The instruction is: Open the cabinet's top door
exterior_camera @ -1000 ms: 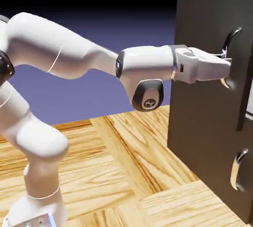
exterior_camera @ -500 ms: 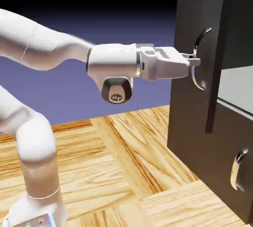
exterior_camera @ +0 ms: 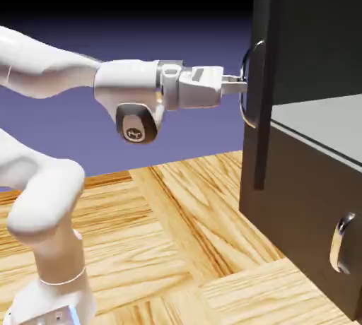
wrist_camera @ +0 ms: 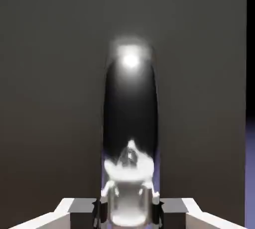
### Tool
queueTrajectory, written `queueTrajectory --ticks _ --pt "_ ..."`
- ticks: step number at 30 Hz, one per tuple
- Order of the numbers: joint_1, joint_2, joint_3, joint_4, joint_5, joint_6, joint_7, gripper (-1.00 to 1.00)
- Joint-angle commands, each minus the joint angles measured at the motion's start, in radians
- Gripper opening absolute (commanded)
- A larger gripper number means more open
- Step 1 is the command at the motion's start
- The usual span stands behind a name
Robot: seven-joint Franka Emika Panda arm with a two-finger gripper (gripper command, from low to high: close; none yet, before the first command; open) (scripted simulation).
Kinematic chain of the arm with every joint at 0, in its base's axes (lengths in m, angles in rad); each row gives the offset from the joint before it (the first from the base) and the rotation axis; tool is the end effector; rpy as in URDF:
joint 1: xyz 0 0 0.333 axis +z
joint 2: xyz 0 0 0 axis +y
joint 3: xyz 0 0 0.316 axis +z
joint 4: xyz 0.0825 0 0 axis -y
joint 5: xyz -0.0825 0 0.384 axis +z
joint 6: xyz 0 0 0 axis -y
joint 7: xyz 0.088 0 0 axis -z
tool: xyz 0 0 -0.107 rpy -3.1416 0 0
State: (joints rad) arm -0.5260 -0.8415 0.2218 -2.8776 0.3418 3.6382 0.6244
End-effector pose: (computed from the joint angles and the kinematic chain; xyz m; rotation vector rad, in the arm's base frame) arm 0.2820 -0.1124 0.5911 -1.6649 1.2656 -2.1213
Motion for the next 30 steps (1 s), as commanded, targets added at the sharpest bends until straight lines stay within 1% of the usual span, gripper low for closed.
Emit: queueTrajectory --ticks 1,20,26,30 --pt "-0.024 -0.003 0.006 0.002 -0.046 0.000 0.040 -1.00" --pt "-0.394 -0.024 0.014 0.040 -0.872 0.040 0.804 -1.00" --pt "-0.528 -0.082 0.030 0.052 -1.114 0.071 1.065 -1.00" --pt "-0.599 -0.173 0.042 0.046 -1.253 0.063 1.237 -1.00"
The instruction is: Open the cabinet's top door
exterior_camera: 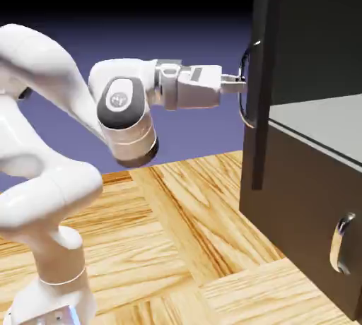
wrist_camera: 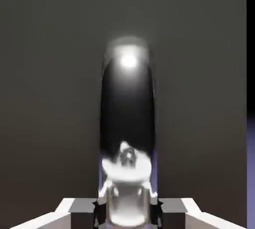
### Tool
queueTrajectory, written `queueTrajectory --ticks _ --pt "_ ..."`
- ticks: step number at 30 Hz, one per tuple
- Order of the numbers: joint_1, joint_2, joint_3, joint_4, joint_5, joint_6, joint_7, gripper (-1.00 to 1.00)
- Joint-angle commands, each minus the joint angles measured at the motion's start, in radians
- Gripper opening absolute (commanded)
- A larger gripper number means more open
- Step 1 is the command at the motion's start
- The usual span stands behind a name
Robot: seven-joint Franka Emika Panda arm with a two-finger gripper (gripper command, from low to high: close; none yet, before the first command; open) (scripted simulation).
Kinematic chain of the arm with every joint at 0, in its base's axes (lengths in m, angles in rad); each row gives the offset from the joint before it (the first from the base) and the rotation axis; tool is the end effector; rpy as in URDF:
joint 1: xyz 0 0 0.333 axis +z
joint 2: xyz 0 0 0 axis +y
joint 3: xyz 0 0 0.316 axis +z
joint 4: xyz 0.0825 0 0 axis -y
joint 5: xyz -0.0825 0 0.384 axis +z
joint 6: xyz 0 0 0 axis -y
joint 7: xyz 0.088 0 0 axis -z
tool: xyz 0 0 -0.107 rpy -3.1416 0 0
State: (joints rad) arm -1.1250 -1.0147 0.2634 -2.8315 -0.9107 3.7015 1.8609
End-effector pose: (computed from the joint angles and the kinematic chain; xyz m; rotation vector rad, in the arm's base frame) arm 0.2670 -0.1040 0.5901 -1.6609 1.2951 -2.0903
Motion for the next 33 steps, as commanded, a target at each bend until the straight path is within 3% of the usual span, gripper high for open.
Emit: queueTrajectory --ticks 1,16,33 --pt "0.017 -0.036 -0.014 -0.012 -0.025 -0.033 0.025 -1.00" --pt "0.484 -0.443 -0.115 -0.142 -0.064 -0.683 0.044 -1.00" --pt "0.829 -0.740 0.288 -0.087 0.266 -1.422 -0.004 -1.00"
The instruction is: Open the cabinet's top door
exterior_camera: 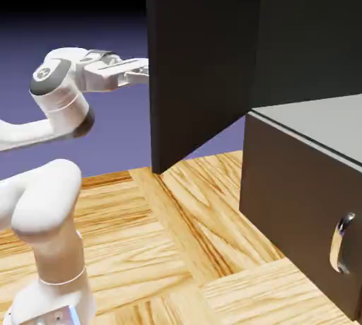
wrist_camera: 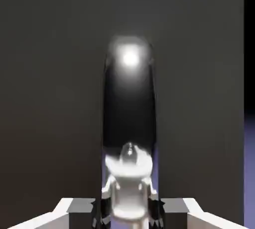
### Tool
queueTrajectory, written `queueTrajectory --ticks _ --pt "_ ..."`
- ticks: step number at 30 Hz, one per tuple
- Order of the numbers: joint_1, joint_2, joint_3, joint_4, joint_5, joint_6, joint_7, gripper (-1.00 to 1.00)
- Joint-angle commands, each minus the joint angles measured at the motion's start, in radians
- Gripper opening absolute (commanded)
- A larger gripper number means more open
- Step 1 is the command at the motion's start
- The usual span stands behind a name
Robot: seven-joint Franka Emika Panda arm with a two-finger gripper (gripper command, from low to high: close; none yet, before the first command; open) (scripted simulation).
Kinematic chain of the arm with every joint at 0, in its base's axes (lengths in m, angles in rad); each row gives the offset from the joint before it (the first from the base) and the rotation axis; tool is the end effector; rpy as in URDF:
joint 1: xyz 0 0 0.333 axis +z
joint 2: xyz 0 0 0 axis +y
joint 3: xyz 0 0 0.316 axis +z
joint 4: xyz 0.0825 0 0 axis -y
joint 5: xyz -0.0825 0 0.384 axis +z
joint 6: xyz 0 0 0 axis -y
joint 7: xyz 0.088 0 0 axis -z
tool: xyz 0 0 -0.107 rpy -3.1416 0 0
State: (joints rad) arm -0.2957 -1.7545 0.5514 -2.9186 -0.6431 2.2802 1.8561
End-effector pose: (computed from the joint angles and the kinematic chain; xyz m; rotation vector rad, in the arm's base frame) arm 0.1631 0.0796 0.5901 1.3666 -1.6404 2.1255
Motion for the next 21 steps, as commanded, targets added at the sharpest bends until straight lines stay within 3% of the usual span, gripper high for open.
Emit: queueTrajectory --ticks 1,8,21 --pt "0.009 -0.004 0.033 0.017 0.021 -0.045 0.002 -1.00" --pt "-0.014 -0.008 0.251 0.196 0.177 -0.349 -0.004 -1.00" --pt "-0.316 -0.008 0.432 0.666 0.343 -0.811 -0.077 -1.00"
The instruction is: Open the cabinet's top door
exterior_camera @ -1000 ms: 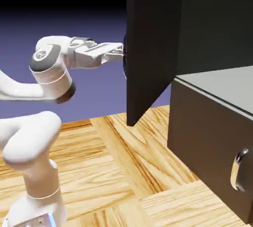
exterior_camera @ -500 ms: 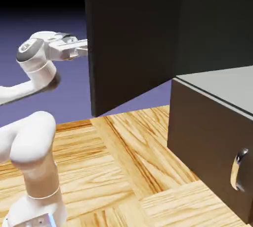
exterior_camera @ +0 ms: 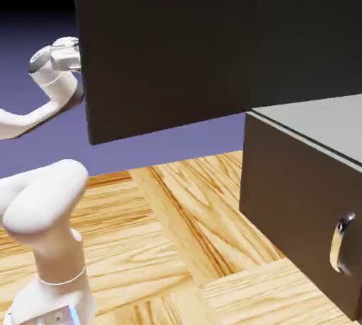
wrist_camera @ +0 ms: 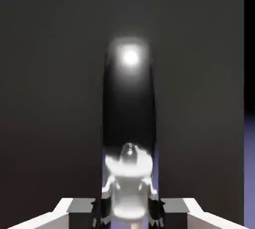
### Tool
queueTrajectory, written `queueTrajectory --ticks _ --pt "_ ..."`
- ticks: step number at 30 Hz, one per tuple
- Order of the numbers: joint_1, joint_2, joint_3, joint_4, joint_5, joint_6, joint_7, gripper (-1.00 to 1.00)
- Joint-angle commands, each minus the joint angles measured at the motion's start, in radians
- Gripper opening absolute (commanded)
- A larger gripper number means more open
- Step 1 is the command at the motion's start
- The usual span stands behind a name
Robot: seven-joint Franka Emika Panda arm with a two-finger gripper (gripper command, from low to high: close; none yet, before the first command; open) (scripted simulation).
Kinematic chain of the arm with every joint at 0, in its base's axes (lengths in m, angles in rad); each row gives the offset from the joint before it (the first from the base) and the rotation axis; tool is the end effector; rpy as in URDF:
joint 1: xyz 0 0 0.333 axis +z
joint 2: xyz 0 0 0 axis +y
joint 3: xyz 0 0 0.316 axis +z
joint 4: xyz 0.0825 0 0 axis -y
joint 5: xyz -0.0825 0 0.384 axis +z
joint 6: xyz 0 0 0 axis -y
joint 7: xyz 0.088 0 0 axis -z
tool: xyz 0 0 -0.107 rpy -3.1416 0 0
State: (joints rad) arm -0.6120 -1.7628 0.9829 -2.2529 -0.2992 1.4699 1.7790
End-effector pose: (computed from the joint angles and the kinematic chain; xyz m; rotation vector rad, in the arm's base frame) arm 0.1470 0.3035 0.5901 0.8772 -1.7459 1.8536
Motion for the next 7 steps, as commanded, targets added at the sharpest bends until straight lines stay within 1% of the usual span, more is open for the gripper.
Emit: queueTrajectory --ticks 1,6,7 --pt "-0.025 0.002 0.005 0.036 0.003 -0.031 -0.005 -1.00" --pt "-0.139 0.025 0.025 0.212 0.008 -0.173 -0.024 -1.00" --pt "-0.139 0.025 0.025 0.212 0.008 -0.174 -0.024 1.00"
